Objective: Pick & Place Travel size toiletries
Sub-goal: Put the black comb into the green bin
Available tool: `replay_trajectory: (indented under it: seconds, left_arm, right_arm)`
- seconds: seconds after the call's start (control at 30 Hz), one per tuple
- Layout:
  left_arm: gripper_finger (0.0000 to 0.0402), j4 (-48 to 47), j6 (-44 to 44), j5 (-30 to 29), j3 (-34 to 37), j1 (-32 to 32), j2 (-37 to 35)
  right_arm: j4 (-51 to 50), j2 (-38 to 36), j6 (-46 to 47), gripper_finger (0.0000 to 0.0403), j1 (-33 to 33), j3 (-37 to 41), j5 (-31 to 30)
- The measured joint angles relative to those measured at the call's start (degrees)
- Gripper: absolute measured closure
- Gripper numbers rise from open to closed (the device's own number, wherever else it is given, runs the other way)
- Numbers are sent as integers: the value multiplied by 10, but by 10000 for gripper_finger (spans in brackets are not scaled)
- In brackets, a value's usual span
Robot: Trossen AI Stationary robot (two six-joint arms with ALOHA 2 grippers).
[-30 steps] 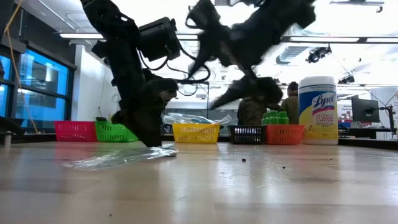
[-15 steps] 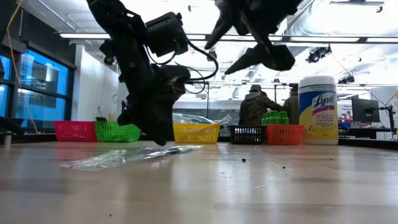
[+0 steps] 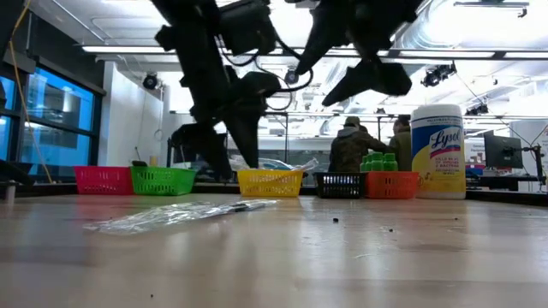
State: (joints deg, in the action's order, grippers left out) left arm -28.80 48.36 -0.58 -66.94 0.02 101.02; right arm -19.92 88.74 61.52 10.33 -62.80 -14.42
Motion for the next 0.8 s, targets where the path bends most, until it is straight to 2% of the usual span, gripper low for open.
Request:
replay_trajectory:
  seconds: [0.17, 0.4, 0.6, 0.8]
  left_arm:
    - [149, -30, 2, -1, -49, -1, 42]
    - [149, -103, 14, 0, -105, -2, 94]
    - [148, -104, 45, -4, -106, -11, 96]
    - [148, -97, 67, -10, -106, -27, 101]
  right_arm:
    - [-19, -51, -27, 144, 0, 0, -4]
    - [-57, -145, -70, 144, -4, -1, -56]
    - [-102, -189, -95, 144, -8, 0, -74]
    - [-106, -198, -118, 144, -10, 0, -75]
